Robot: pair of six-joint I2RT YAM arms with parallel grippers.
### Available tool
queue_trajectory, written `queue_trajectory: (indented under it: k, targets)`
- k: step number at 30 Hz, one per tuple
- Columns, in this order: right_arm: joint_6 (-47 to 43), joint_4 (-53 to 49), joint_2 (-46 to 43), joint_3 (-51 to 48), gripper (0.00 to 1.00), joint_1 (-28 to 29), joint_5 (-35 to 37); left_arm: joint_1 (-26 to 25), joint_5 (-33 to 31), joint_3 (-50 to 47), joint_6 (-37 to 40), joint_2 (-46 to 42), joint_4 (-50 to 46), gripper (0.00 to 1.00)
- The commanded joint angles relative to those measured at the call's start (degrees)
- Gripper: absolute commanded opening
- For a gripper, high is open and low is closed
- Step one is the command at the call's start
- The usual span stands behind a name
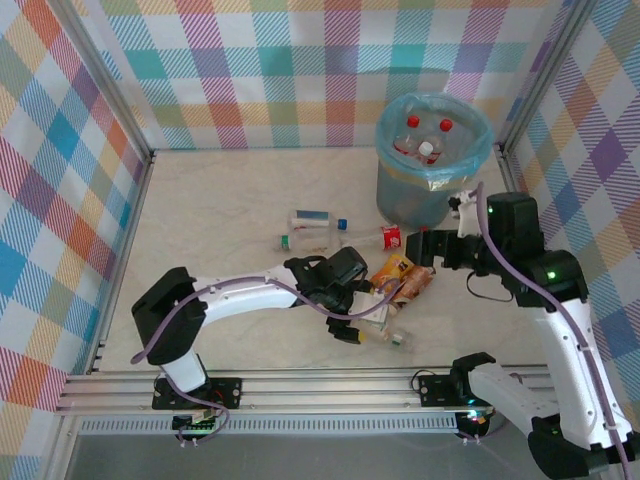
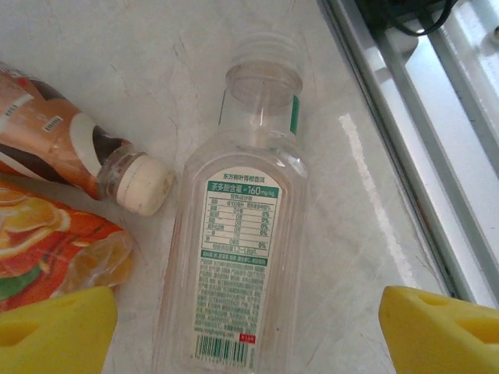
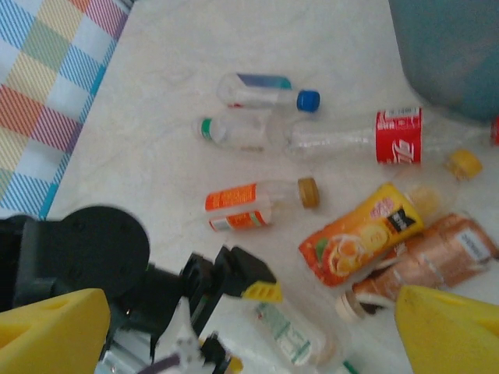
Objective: Put the plastic bottles in the bin
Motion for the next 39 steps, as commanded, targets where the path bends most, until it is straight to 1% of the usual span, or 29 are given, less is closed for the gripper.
queue_trajectory:
  k: [1, 8, 12, 17, 24, 28, 31, 36, 38, 39]
  targets:
    - [-1.0, -4.7, -1.8, -1.5, 0.95, 0.2, 1.0, -0.5, 0.8, 2.8, 1.2, 3.1, 2.4, 0.86]
    - [-2.0, -5.7, -2.1, -0.8, 0.95, 0.2, 2.4, -0.6, 0.9, 5.3, 3.0, 8.6, -1.9, 0.79]
    - [-2.7, -5.7, -1.7, -0.3, 0.95, 0.2, 3.0, -0.6, 0.7, 5.5, 3.9, 9.5, -3.6, 0.73]
    - [-3.1, -5.8, -1.6, -0.2, 0.95, 0.2, 3.2, -0.6, -0.2, 6.4, 5.2, 10.4, -6.6, 0.7]
    - [-3.3, -6.1, -1.6, 0.4, 0.95, 0.2, 3.7, -0.6, -0.2, 6.4, 5.7, 9.7, -7.8, 0.62]
    - [-3.4, -6.4, -1.1, 2.5, 0.95, 0.2, 3.9, -0.6, -0.5, 5.4, 5.2, 6.8, -7.2, 0.55]
    - [-3.2, -6.3, -0.6, 4.7, 0.94, 0.2, 3.9, 0.0, -0.5, 3.6, 2.8, 2.7, -4.8, 0.54]
    - [-2.4, -5.5, 0.7, 9.9, 0.94, 0.2, 4.1, 1.6, -0.4, -1.0, -4.0, -7.2, 2.6, 0.53]
    - [-1.3, -4.1, 1.5, 12.3, 0.94, 0.2, 3.5, 2.2, -1.3, -2.4, -7.6, -11.5, 5.4, 0.53]
    - [-0.8, -3.2, 1.8, 13.2, 0.94, 0.2, 2.8, 2.5, -2.1, -2.9, -9.8, -13.7, 8.6, 0.53]
